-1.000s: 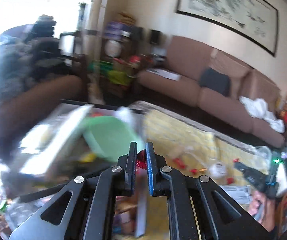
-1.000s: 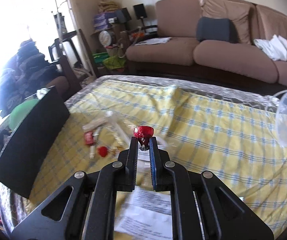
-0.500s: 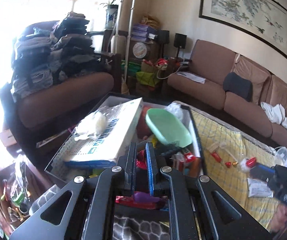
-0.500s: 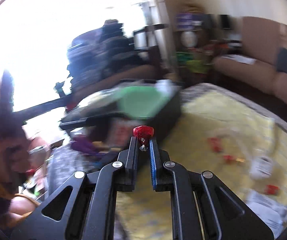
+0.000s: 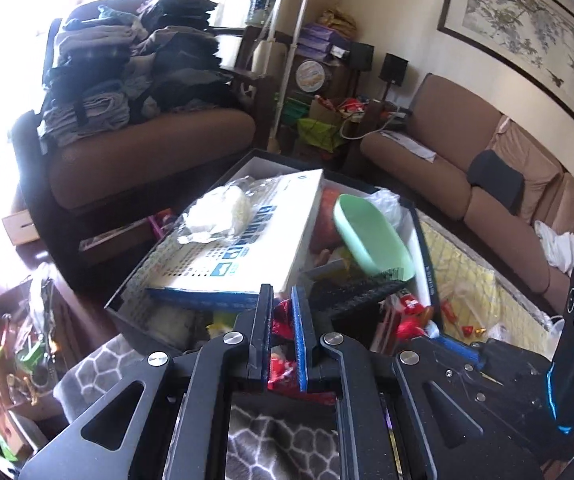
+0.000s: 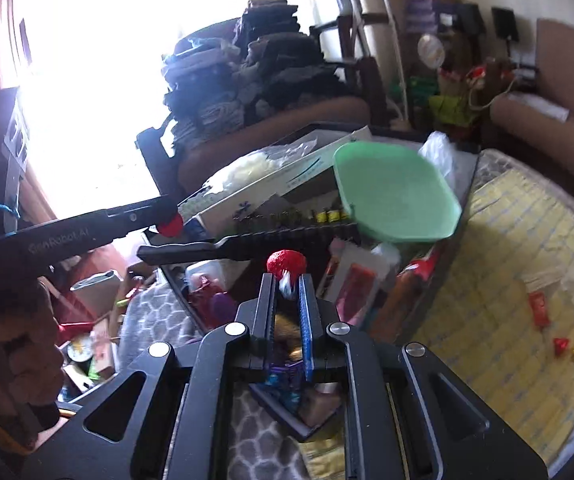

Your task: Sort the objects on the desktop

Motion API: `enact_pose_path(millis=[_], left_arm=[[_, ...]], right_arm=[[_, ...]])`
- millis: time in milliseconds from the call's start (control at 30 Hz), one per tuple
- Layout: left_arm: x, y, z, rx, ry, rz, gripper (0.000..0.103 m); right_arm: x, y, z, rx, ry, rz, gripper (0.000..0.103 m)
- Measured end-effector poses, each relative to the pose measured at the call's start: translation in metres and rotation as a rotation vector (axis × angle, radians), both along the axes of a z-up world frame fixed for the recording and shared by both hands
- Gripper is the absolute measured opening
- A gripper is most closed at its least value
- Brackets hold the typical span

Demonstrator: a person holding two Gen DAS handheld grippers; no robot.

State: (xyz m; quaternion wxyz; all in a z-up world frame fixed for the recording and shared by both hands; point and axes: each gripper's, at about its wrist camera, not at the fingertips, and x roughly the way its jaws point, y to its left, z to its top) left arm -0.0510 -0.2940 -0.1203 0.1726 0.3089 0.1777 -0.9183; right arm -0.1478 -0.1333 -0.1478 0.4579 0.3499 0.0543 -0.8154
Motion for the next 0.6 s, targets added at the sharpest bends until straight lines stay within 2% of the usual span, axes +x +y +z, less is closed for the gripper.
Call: enact_pose_path(millis=[133, 333, 400, 433, 467, 600], left_arm=[[-0.004, 0.009, -0.001, -0.021, -0.010, -0.031, 0.008], [-0.002, 0.013, 0.001, -0.025, 0.001, -0.054, 0.008], [0.000, 0.014, 0.003, -0.035, 0.005, -0.047, 0.021], [0.001, 0.015, 0.003, -0.035, 0.002, -0.041, 0.041], [0.002, 0.016, 0.004, -0.037, 0.007, -0.031, 0.056], [0.003, 0.016, 0.007, -0.040, 0.017, -0.018, 0.066]], right_arm=[[-0.010, 0.015, 0.004, -0.034, -0.027, -0.024, 0.010], [-0.017, 0.029, 0.010, -0.030, -0.044, -0.053, 0.012], [-0.018, 0.042, 0.018, -0.060, -0.030, -0.078, 0.012], [-0.022, 0.052, 0.022, -0.073, -0.029, -0.102, 0.015], [-0.026, 0.060, 0.024, -0.078, -0.029, -0.125, 0.020], [-0.053, 0.105, 0.021, -0.099, -0.056, -0.245, 0.024]])
